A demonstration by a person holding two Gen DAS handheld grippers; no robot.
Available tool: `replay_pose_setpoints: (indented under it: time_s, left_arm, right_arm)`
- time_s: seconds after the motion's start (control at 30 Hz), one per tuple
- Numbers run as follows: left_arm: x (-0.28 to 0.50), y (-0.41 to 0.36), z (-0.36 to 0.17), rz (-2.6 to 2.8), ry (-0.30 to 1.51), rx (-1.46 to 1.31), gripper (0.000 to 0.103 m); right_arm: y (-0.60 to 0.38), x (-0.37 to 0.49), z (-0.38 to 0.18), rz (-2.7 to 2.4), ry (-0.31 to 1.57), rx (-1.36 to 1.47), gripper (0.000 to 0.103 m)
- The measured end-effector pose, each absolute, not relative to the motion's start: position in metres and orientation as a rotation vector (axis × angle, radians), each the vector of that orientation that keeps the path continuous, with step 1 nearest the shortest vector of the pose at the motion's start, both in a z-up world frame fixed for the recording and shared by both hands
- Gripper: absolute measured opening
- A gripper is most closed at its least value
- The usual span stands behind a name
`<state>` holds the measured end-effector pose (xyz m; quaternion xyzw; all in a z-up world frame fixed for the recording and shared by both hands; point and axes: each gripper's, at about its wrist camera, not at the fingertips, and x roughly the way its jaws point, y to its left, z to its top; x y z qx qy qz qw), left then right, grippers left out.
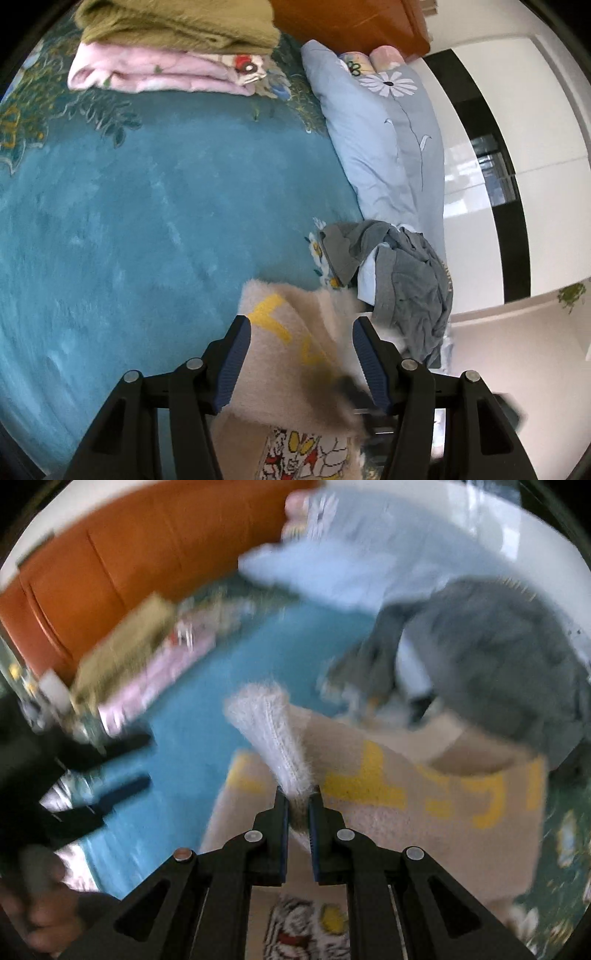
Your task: Fold clothes
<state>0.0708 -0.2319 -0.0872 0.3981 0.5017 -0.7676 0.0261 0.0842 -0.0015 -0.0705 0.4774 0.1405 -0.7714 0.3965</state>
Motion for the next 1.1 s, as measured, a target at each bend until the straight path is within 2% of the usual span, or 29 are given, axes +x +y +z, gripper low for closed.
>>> replay_pose_setpoints:
  time_s: [0.2,0.23,0.3,0.47,0.6,0.7,0.77,0.87,0.9,0.93,1.0,1.1]
  left_arm:
    - [0.062,-0.225,-0.089,-2.387,1.492,1.305,0.062]
    - [0.061,-0.224,-0.090,-2.389,1.478,1.318,0.062]
    - [0.059,-0.222,-0.090,-2.393,1.461,1.335,0.062]
    - [0.050,-0.214,-0.093,-2.383,1.383,1.412,0.062]
    - [0.033,-0.200,-0.097,-2.366,1.226,1.536,0.062]
    - [0.017,-0.187,-0.103,-2.348,1.052,1.628,0.062]
    - [0.010,-0.185,-0.108,-2.335,1.003,1.635,0.062]
    - [0.001,-0.187,-0.119,-2.270,0.922,1.635,0.062]
    - [-0.001,-0.188,-0.123,-2.255,0.908,1.647,0.061]
    - [-0.004,-0.187,-0.126,-2.253,0.907,1.664,0.061]
    - [-0.009,-0.186,-0.133,-2.259,0.909,1.695,0.060]
    - [-0.014,-0.185,-0.140,-2.272,0.941,1.729,0.060]
  right_arm:
    - [-0.017,0.109,-0.102,-1.898,0.430,1.292,0.012]
    - [-0.019,0.111,-0.102,-1.885,0.453,1.285,0.014]
    - [-0.017,0.113,-0.099,-1.855,0.447,1.279,0.026]
    - [-0.001,0.111,-0.078,-1.727,0.335,1.226,0.039]
    - [0.047,0.094,-0.057,-1.816,0.308,1.180,0.040]
    - [0.107,0.066,-0.062,-1.939,0.276,1.247,0.041]
    - [0.147,0.046,-0.072,-2.021,0.261,1.311,0.041]
    - [0.190,0.011,-0.081,-2.081,0.079,1.403,0.043]
    - [0.204,0.000,-0.084,-2.098,0.016,1.433,0.054]
    - [0.209,-0.012,-0.087,-2.100,-0.057,1.444,0.059]
    - [0.219,-0.036,-0.093,-2.097,-0.203,1.462,0.060]
    - [0.208,-0.066,-0.109,-2.042,-0.243,1.508,0.060]
